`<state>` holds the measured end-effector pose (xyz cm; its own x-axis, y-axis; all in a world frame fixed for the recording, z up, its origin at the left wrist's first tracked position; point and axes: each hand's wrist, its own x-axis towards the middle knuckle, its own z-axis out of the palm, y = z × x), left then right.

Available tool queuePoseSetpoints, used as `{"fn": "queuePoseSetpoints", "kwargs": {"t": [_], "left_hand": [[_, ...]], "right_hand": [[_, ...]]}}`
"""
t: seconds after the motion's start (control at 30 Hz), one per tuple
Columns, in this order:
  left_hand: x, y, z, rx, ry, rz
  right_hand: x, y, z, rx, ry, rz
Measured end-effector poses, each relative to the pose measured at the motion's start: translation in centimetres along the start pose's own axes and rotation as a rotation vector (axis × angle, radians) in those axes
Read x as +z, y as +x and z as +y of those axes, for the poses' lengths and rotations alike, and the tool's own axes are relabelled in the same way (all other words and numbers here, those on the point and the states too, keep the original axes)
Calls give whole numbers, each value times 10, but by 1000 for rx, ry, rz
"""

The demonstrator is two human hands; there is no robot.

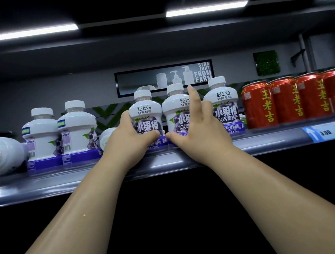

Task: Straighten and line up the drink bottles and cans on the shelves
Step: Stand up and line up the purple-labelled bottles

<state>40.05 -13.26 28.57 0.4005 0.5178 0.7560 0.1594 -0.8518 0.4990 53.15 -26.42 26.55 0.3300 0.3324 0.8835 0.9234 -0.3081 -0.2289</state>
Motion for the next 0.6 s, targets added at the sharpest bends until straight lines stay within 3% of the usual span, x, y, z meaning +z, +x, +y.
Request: {"fn": "queuePoseSetpoints", "kwargs": {"t": [0.2, 0.4, 0.6], "left_hand": [[3, -4, 13, 36, 117, -38], [5, 0, 18, 15, 88, -71], [15, -4, 26, 66, 190, -66]], "right_hand": [[-19, -2, 5, -47, -138, 3], [-53, -5, 45, -165, -152, 226], [-47, -22, 70, -163, -305, 9]]}}
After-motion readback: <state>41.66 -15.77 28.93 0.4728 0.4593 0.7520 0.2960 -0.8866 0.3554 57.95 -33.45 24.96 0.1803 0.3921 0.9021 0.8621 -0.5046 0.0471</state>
